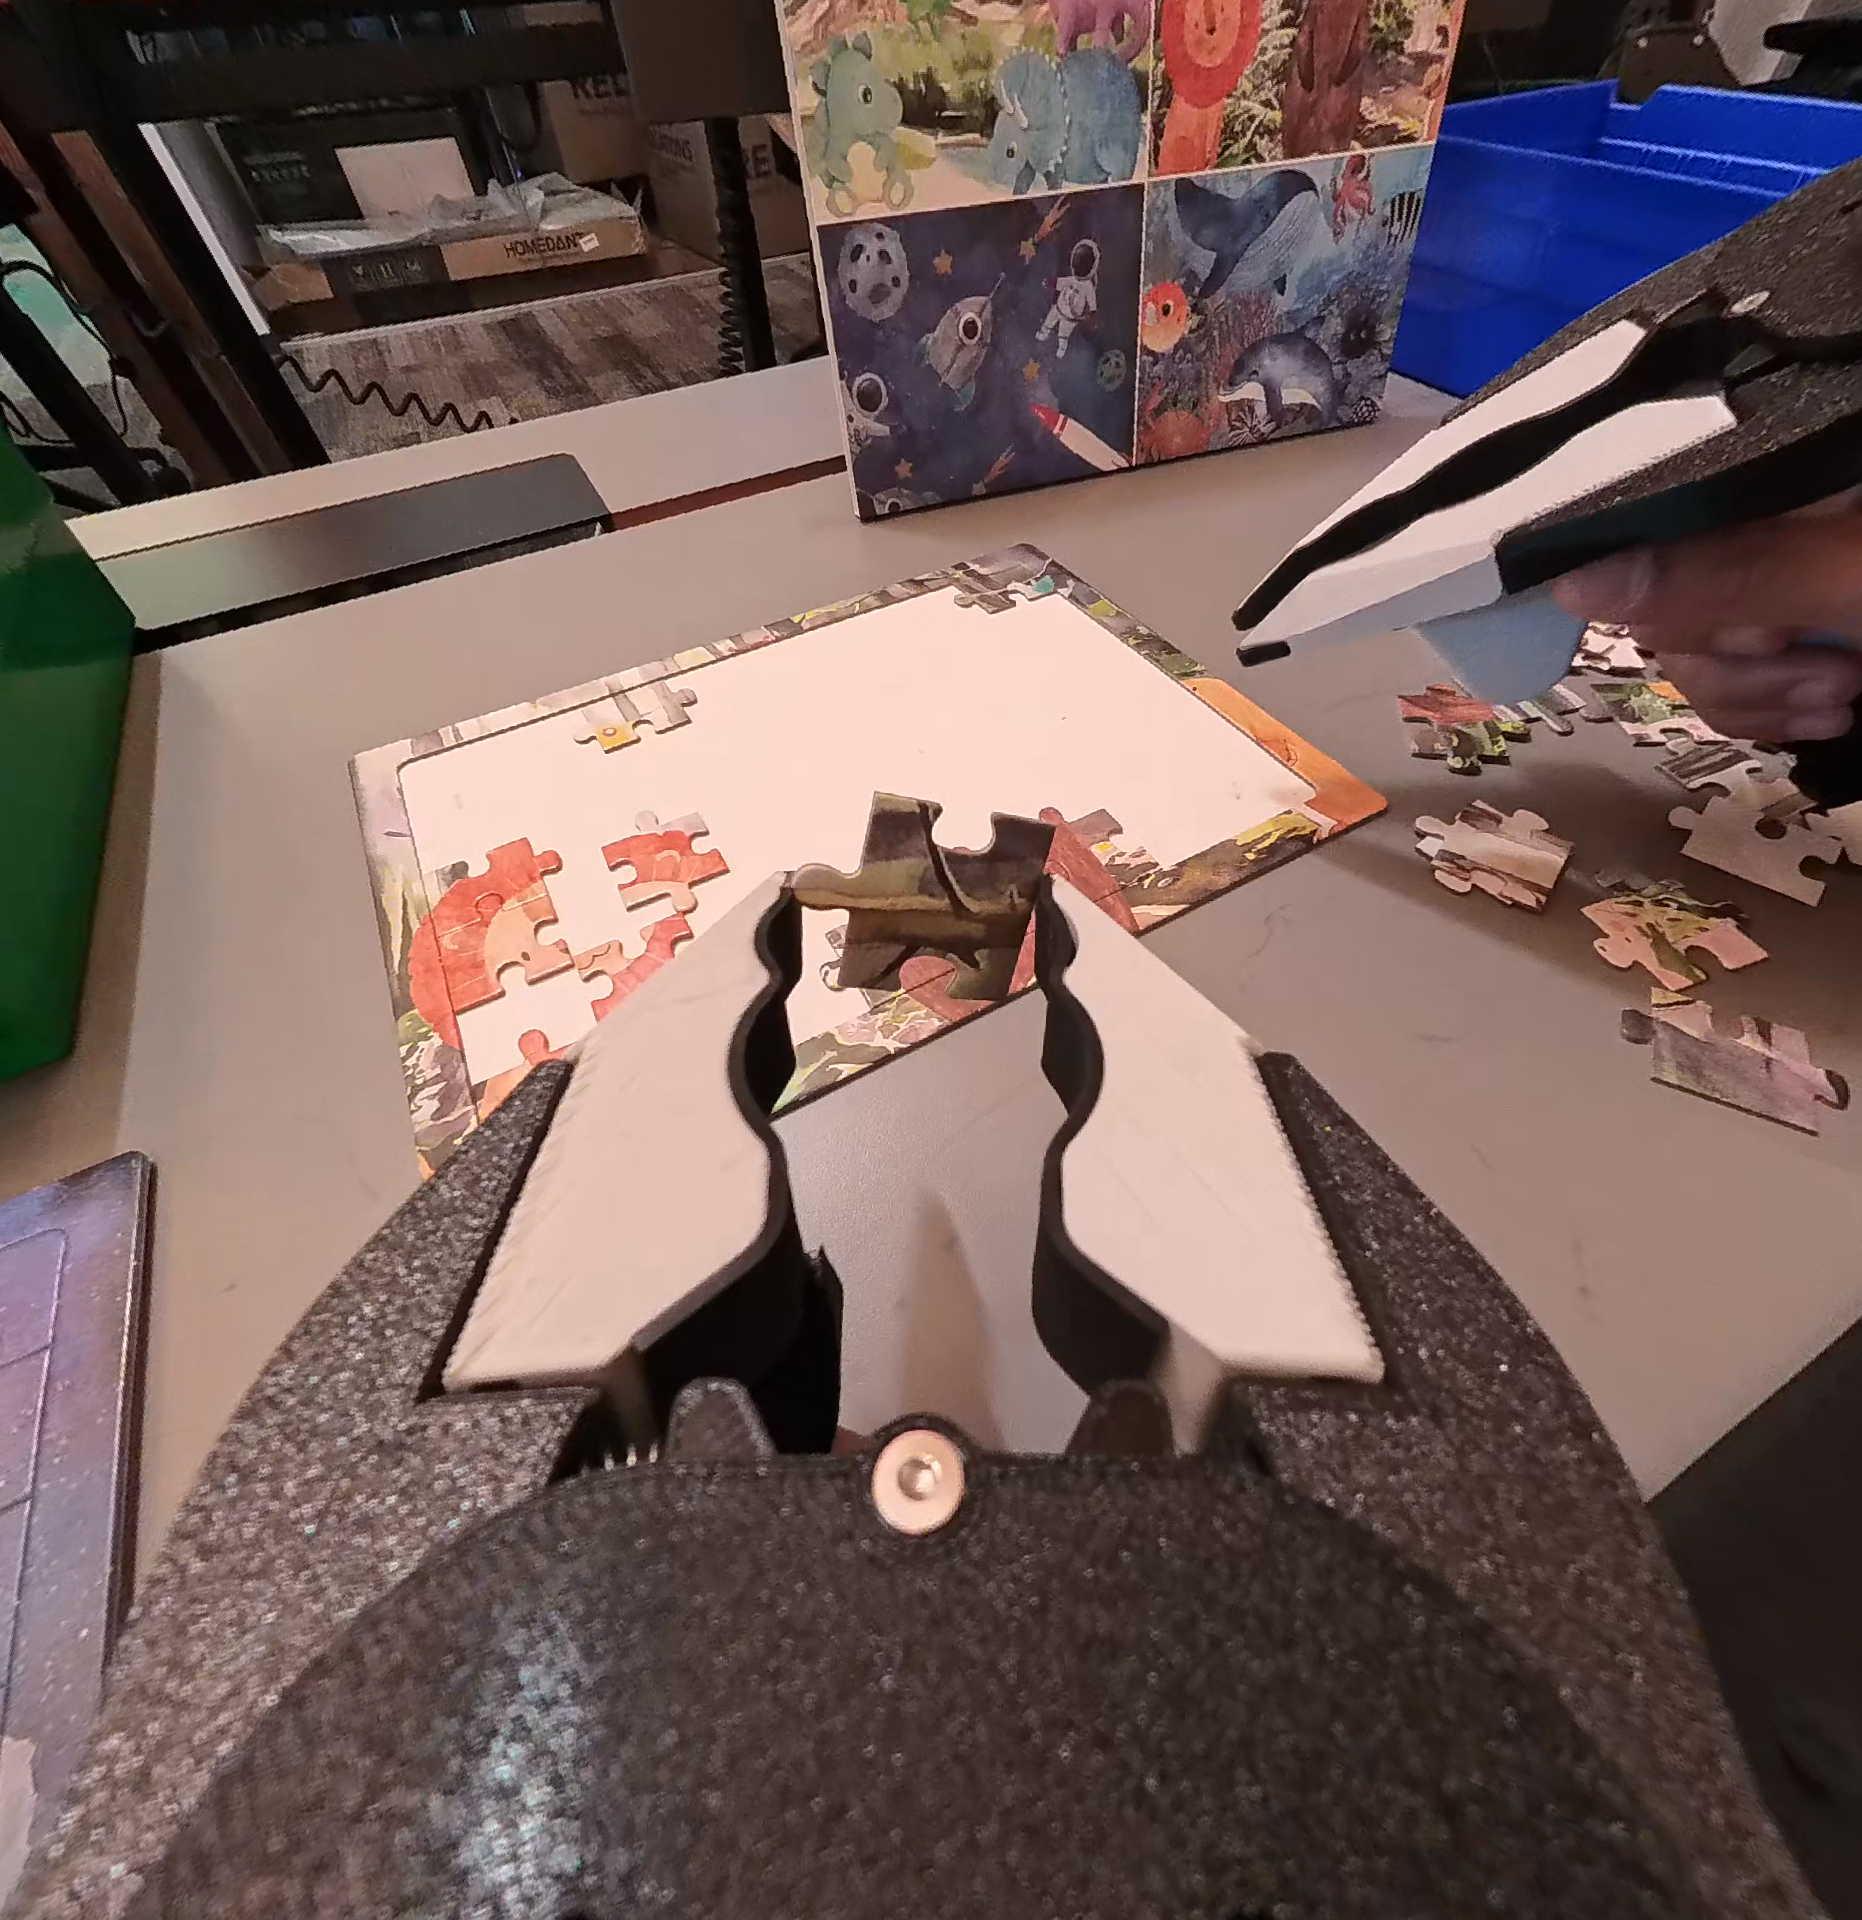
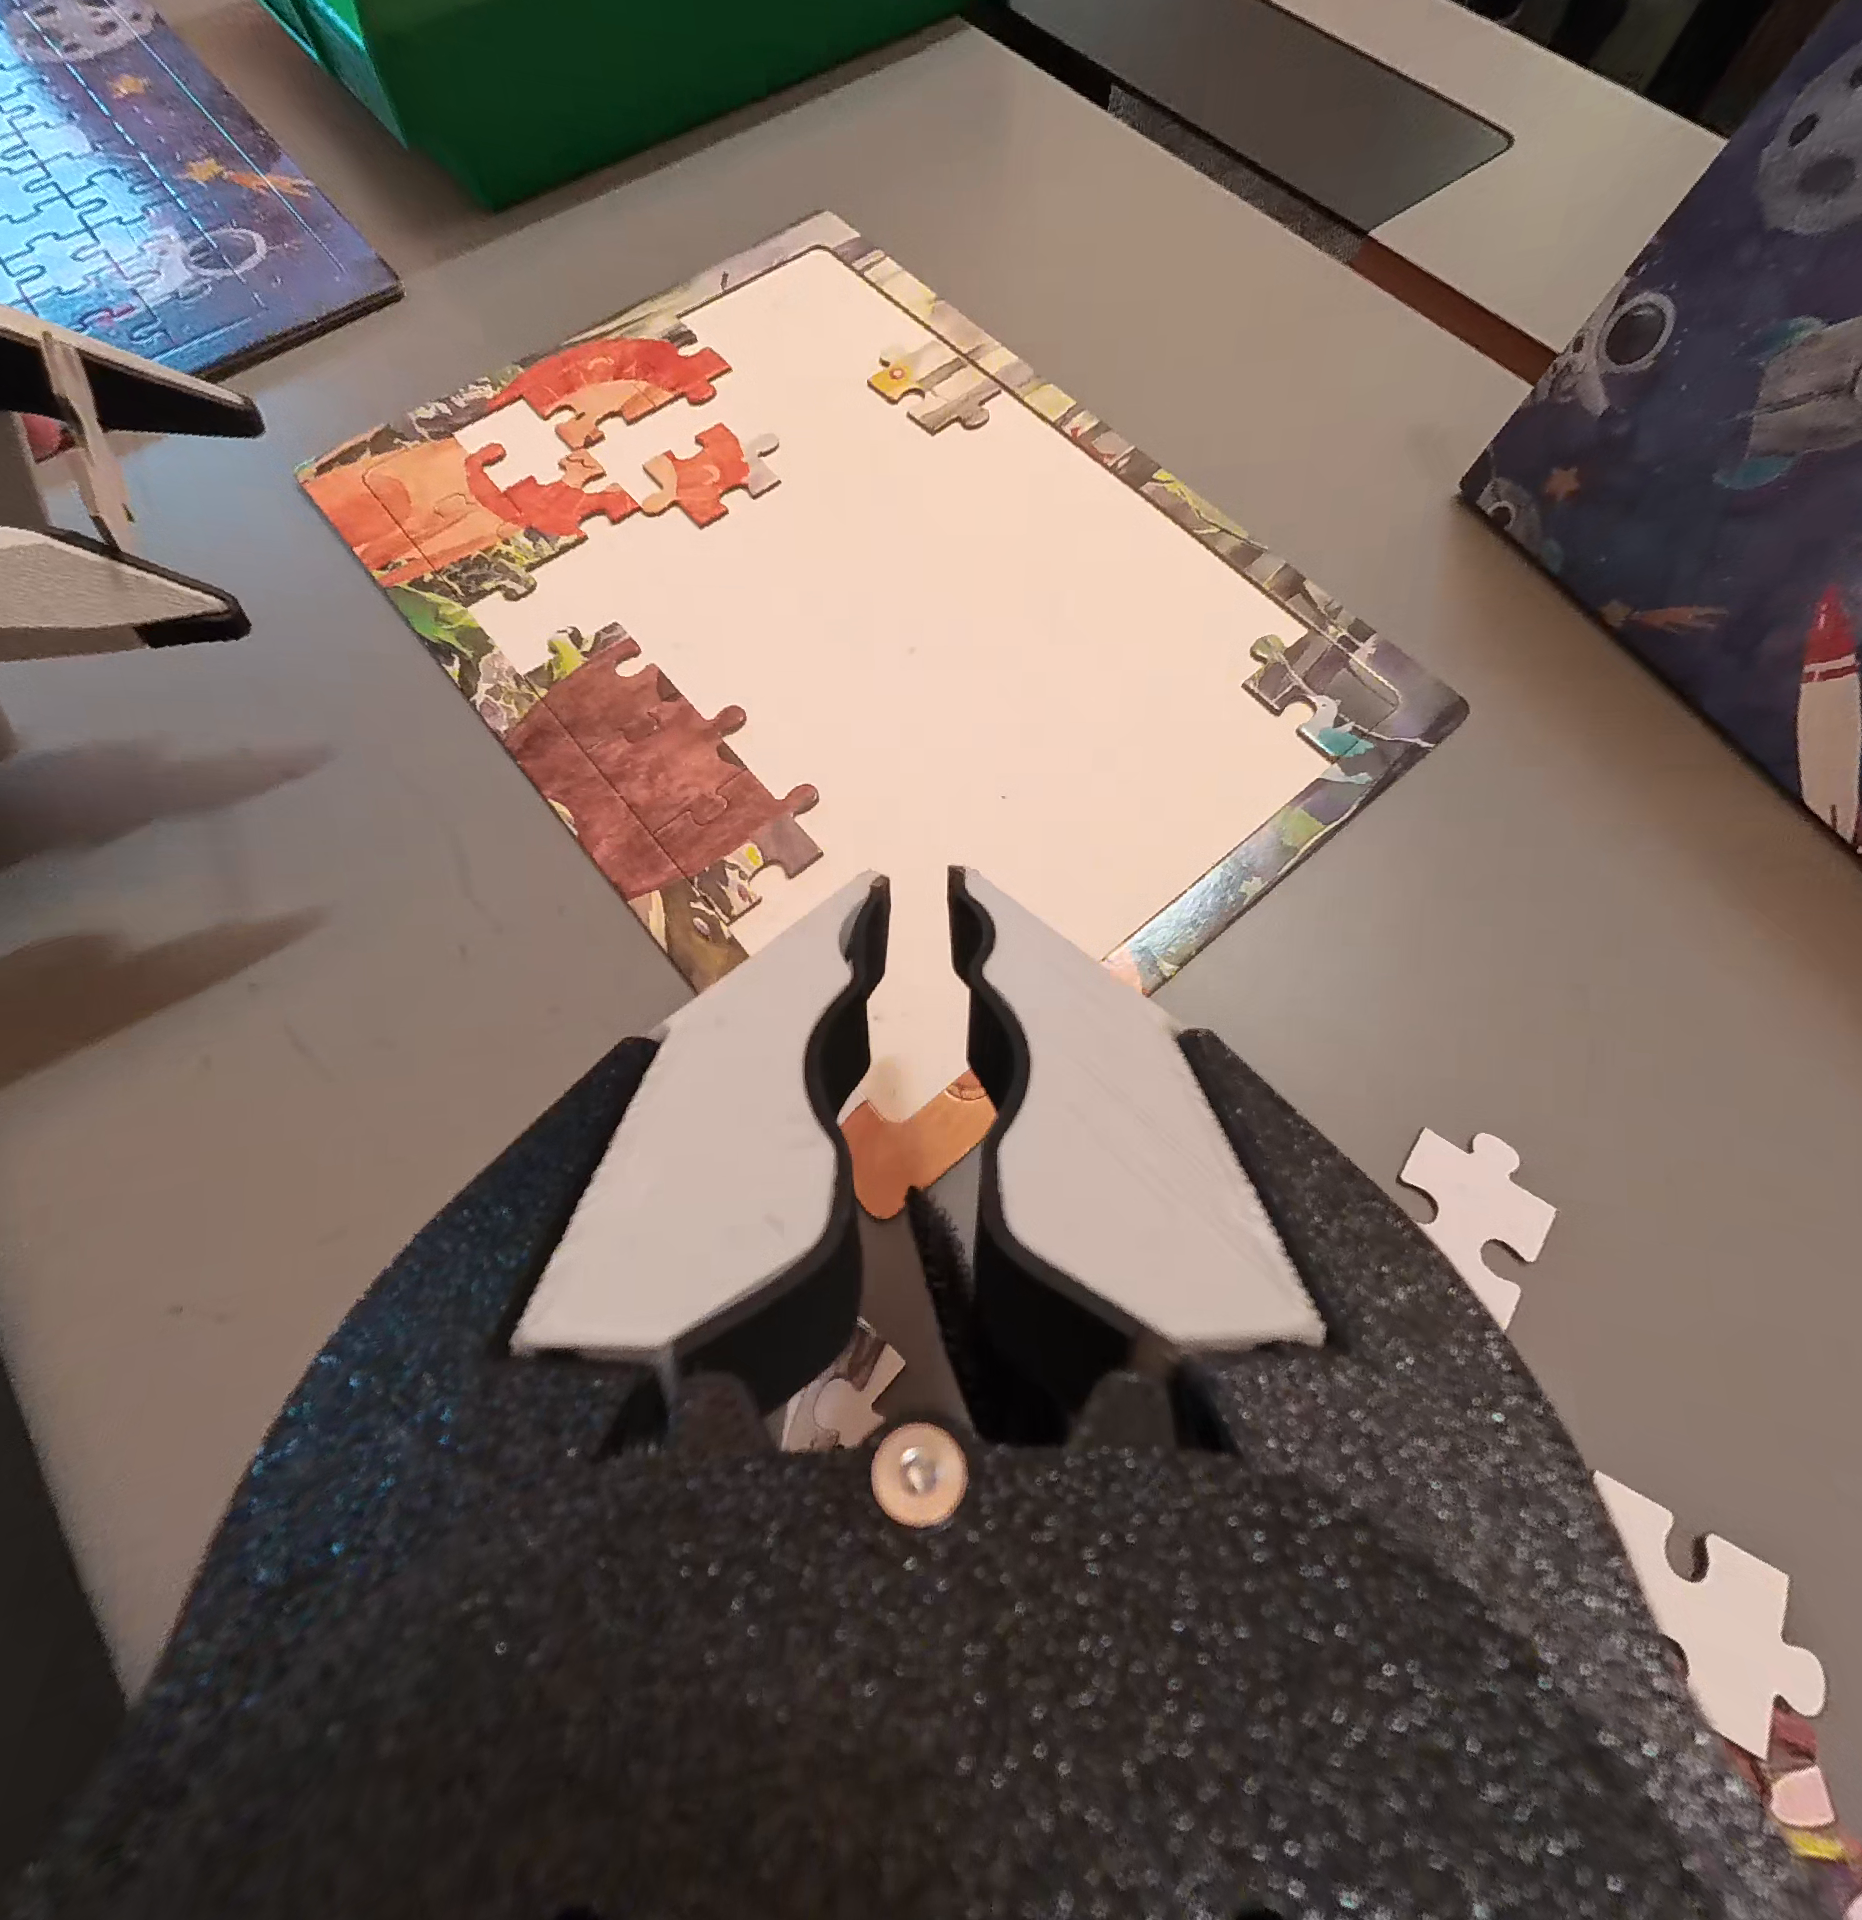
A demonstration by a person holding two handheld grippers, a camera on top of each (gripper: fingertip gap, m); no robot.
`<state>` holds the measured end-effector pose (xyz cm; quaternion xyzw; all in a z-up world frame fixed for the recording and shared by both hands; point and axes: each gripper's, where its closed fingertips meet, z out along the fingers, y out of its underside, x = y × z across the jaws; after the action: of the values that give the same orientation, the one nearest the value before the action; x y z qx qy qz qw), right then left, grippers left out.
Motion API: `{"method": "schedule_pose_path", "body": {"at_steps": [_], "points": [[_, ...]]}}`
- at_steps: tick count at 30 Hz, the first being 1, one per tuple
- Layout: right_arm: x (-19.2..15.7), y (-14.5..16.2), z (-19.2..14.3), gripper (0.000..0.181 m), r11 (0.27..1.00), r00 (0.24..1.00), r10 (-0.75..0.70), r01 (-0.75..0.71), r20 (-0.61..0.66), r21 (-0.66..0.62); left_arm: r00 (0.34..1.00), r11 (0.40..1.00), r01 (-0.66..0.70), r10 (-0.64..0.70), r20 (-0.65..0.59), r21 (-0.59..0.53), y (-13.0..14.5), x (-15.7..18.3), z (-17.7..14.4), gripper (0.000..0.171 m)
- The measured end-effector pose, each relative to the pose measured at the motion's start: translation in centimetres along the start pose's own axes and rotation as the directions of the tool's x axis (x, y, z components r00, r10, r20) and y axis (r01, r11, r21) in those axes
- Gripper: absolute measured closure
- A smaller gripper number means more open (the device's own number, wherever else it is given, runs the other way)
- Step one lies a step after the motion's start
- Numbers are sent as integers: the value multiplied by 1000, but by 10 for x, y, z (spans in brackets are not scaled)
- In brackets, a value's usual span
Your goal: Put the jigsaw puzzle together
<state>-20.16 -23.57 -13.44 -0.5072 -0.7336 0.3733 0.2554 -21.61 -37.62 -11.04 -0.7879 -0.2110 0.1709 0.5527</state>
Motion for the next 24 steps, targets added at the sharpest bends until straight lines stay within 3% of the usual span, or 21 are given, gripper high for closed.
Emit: {"method": "schedule_pose_path", "body": {"at_steps": [24], "points": [[-5,2,3,170,999,1000,-30,30,3,-19,1000,1000,-4,4,2,-10,2,0,2,127]]}}
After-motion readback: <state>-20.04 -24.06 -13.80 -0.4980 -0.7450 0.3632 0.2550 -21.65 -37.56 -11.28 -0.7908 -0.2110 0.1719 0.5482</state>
